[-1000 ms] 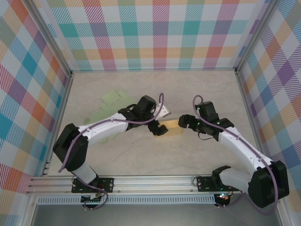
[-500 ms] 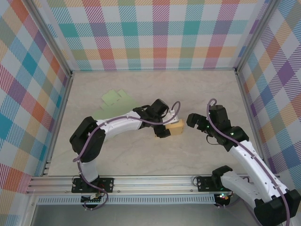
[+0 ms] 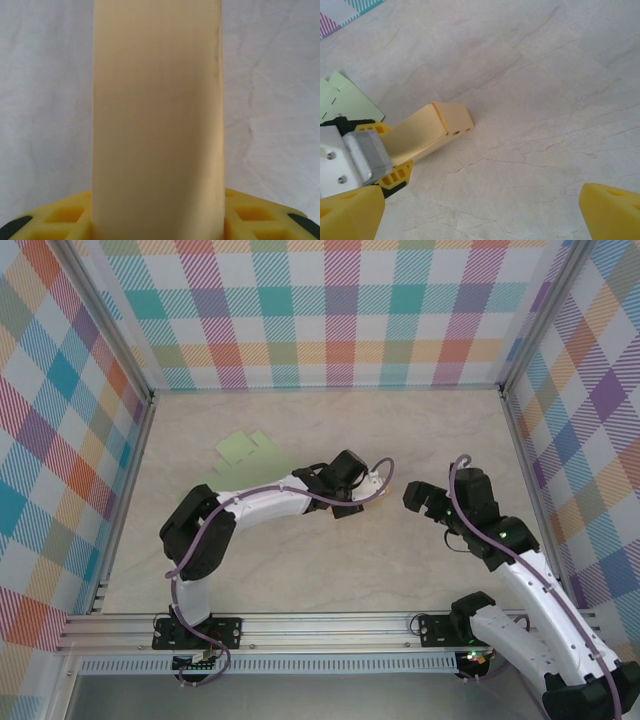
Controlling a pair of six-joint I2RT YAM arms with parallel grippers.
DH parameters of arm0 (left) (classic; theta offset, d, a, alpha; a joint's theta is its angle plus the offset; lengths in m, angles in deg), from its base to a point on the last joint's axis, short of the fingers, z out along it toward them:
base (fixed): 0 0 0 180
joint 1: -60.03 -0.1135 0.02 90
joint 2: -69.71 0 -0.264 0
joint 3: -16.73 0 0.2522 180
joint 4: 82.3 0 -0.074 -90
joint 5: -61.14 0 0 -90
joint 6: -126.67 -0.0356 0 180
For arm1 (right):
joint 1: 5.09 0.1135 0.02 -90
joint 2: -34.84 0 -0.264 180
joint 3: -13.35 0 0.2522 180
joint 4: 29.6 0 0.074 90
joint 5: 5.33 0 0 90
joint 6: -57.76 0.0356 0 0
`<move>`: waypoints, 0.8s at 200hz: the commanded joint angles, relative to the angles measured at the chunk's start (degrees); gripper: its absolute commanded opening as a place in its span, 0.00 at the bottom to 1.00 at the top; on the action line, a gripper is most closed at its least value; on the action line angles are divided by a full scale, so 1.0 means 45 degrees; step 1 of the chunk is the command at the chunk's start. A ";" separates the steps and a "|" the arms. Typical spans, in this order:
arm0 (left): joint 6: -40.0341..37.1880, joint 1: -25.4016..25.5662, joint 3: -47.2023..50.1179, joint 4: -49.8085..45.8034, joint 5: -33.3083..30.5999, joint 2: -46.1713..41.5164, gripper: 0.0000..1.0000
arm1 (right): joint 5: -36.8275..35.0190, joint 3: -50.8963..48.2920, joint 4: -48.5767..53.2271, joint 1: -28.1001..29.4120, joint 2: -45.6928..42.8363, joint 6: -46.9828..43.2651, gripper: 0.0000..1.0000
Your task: Fold the paper box
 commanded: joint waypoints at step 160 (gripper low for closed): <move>-0.6086 -0.0266 -0.4906 0.5657 -0.1827 0.6218 0.86 | -0.1040 -0.0005 0.0340 0.0063 -0.3344 -0.0122 1.00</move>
